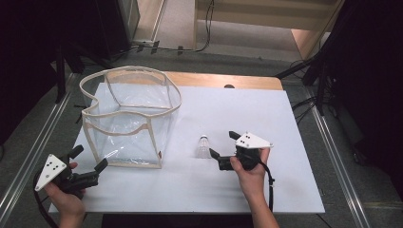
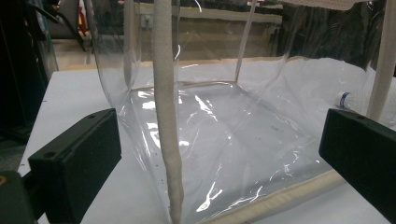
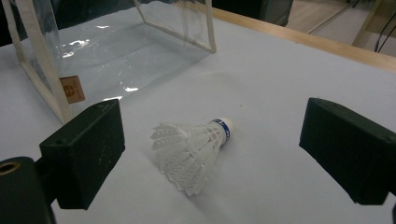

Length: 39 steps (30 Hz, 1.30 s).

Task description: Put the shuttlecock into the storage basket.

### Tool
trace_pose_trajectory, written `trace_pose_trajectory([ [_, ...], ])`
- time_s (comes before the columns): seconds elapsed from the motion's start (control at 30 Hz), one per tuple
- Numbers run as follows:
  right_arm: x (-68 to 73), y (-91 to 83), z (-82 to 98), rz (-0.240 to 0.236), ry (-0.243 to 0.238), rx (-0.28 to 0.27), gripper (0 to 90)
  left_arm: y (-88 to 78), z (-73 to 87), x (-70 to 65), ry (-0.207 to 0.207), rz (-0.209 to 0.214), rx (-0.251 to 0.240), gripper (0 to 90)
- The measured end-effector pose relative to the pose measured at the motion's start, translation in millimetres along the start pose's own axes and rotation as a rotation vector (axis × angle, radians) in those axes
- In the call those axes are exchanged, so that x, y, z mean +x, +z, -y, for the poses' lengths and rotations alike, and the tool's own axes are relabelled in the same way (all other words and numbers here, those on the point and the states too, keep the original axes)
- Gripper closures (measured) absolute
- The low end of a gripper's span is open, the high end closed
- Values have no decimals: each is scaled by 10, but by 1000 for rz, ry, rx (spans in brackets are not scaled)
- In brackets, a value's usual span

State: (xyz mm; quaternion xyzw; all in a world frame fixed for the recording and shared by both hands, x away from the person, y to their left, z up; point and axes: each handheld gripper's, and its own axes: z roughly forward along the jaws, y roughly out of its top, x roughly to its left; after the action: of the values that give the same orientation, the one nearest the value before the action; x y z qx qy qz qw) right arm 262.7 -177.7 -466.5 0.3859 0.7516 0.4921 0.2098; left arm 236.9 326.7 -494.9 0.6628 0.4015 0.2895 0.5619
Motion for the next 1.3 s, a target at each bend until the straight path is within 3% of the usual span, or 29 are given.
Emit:
trace_pose_trajectory([
  [0.23,62,123,23,13,-9,59,55,0,0,1,-2,1,-1,0],
  [0.3,93,143,41,35,-6,66,154,0,0,1,0,1,1,0],
  [0.43,87,165,88,33,38,56,258,-1,0,1,-2,1,-1,0],
  [0.57,110,232,155,61,40,95,338,-1,1,4,-4,3,-3,0],
  [0.77,147,321,223,59,46,137,437,-2,1,5,-9,2,-5,0],
  [0.97,191,414,246,110,26,181,513,-2,1,7,-11,1,-7,0],
  [1.3,229,589,273,192,69,218,606,-4,1,11,-11,-1,-8,0],
])
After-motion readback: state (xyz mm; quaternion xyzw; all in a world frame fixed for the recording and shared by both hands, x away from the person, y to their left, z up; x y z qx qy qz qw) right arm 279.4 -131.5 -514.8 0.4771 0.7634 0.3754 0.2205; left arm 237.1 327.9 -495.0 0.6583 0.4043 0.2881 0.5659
